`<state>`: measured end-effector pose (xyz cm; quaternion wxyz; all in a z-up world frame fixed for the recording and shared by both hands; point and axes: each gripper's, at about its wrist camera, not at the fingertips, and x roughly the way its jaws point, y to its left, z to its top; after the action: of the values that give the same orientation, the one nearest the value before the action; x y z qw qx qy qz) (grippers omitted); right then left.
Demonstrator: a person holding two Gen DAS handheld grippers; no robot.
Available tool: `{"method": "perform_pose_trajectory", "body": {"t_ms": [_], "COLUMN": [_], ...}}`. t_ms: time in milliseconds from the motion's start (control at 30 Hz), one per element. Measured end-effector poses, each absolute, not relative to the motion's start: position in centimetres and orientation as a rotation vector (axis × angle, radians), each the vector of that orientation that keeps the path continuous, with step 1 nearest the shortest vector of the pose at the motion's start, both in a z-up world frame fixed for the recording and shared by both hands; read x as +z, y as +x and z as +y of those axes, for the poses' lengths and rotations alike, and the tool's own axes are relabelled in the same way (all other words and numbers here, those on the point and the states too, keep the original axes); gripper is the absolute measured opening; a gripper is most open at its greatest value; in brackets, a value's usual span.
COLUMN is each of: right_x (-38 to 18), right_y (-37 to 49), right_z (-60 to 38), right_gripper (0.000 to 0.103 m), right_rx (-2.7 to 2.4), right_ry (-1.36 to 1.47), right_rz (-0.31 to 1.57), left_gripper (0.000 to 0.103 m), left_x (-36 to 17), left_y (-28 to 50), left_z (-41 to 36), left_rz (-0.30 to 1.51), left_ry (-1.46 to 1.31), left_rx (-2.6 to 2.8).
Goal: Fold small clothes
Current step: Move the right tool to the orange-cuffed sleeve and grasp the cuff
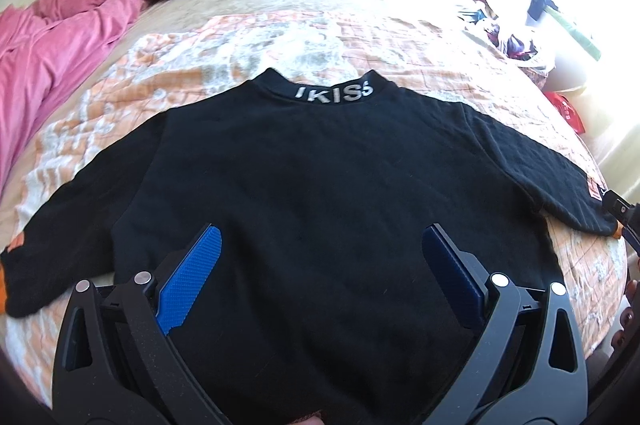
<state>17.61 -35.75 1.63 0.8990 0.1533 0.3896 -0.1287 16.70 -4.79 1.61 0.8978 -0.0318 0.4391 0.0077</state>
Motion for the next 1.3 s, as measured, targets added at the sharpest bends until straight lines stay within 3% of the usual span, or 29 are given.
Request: {"method": "perform_pose_trajectory", "body": {"t_ms": [1100, 1167, 1267, 1300], "right_x": [-5.1, -5.0, -4.7, -4.5], "right_y": [21.6, 21.7, 21.2, 21.2], "right_z": [-49.6, -49.6, -49.8, -49.9], "right_gripper": [0.098, 0.09, 0.064, 0.048], "right_rx": [-0.578, -0.573, -0.559, -0.547], "right_ry": [0.772, 0.772, 0.786, 0.79], "right_rz": [0.797, 0.78, 0.736, 0.717], "left_gripper": [0.095, 0.095, 0.095, 0.095], "left_x": [-0.4, -0.5, -0.7, -0.8], "left_y": [23.9, 24.2, 24.4, 24.6], "left_z": [-10.0, -10.1, -10.0, -9.9], "left_rz": [0.967, 0.97, 0.98, 0.984], "left_ry": [-0.017, -0.017, -0.026, -0.031], "left_rx": [-0.052, -0.053, -0.054, -0.052]}}
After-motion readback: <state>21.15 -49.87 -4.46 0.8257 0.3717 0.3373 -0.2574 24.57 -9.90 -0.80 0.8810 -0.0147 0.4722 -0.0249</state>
